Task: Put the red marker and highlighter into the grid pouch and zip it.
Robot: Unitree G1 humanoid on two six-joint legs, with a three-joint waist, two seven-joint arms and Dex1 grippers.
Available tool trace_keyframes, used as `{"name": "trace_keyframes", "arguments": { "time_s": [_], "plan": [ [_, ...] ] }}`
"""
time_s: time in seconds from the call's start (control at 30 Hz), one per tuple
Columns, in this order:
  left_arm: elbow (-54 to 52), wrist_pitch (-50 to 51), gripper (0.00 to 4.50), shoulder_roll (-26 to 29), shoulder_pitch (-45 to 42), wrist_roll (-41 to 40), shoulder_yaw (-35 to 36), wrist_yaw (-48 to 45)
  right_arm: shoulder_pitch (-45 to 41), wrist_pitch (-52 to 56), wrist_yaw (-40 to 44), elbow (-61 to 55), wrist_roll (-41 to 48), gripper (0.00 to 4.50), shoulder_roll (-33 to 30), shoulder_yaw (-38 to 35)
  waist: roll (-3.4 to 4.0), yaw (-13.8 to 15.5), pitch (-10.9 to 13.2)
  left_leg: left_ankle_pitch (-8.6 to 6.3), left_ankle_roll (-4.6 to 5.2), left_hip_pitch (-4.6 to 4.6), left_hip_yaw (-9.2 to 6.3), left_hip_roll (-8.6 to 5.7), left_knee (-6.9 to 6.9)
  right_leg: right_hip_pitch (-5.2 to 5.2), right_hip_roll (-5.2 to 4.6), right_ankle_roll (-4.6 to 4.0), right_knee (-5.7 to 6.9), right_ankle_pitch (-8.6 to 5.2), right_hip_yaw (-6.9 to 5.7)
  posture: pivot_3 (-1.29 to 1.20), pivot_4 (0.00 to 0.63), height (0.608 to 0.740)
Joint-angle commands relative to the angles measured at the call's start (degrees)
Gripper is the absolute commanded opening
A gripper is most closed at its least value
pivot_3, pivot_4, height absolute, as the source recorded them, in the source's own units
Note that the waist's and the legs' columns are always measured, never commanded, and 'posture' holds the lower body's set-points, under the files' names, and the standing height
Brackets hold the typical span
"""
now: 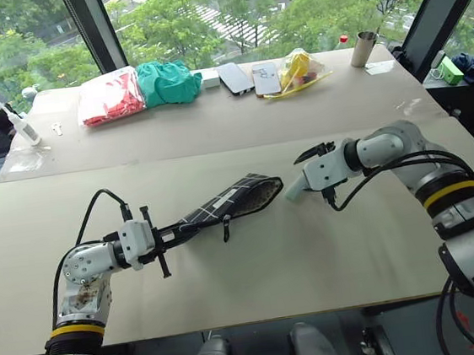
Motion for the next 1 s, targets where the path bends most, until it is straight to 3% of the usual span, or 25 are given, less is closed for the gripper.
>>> {"name": "trace_keyframes", "arguments": {
  "time_s": [0.03,0.17,0.57,0.67,0.83,1.0],
  "plan": [
    [-2.12,-0.11,0.00,0.74,0.91,-0.83,1.14,0.74,-3.60,-3.92,1.47,5.08,-1.00,3.42,1.19,1.16,0.00,-0.25,0.00,0.01,-0.01,0.01,0.01,0.00,-0.04,-0.01,0.00,0.00,0.00,0.00,0.01,0.00,0.150,0.740],
    [-2.40,0.17,0.00,1.06,0.92,-0.93,1.36,1.06,-8.32,-6.32,3.06,12.94,-5.04,3.42,4.07,5.13,0.01,-0.46,0.00,0.03,-0.04,0.08,0.01,0.01,-0.11,-0.01,0.01,0.00,0.02,0.00,0.02,0.00,0.150,0.740],
    [-5.50,1.10,0.00,1.39,3.10,-1.09,2.02,3.51,-18.56,-8.59,-3.60,26.98,-19.00,3.42,13.77,15.56,-0.01,-0.87,-0.02,0.06,-0.10,0.67,0.02,0.08,-0.47,0.23,0.03,-0.01,0.10,0.00,0.05,0.00,0.150,0.740],
    [-6.47,1.45,0.00,1.53,3.82,-1.18,2.22,4.10,-19.00,-9.01,-2.55,28.20,-19.49,2.75,14.27,15.87,-0.09,-0.90,-0.07,0.06,-0.10,0.76,0.02,0.08,-0.50,0.26,0.03,-0.01,0.16,0.00,0.05,0.00,0.150,0.740],
    [-6.87,1.66,0.00,1.69,4.15,-1.18,2.53,4.74,-18.42,-9.80,0.21,28.82,-18.14,1.00,13.77,14.61,-0.10,-0.87,-0.08,0.07,-0.12,0.81,0.00,0.08,-0.50,0.29,0.03,-0.02,0.19,0.01,0.06,0.00,0.150,0.740],
    [-5.85,1.63,0.00,1.39,2.61,-1.02,2.19,4.73,-17.21,-7.63,-0.60,28.47,-15.50,1.00,12.59,11.20,-0.10,-0.65,-0.08,0.07,-0.12,0.79,0.00,0.08,-0.50,0.26,0.03,-0.02,0.23,0.01,0.05,0.00,0.150,0.740]
  ]
}}
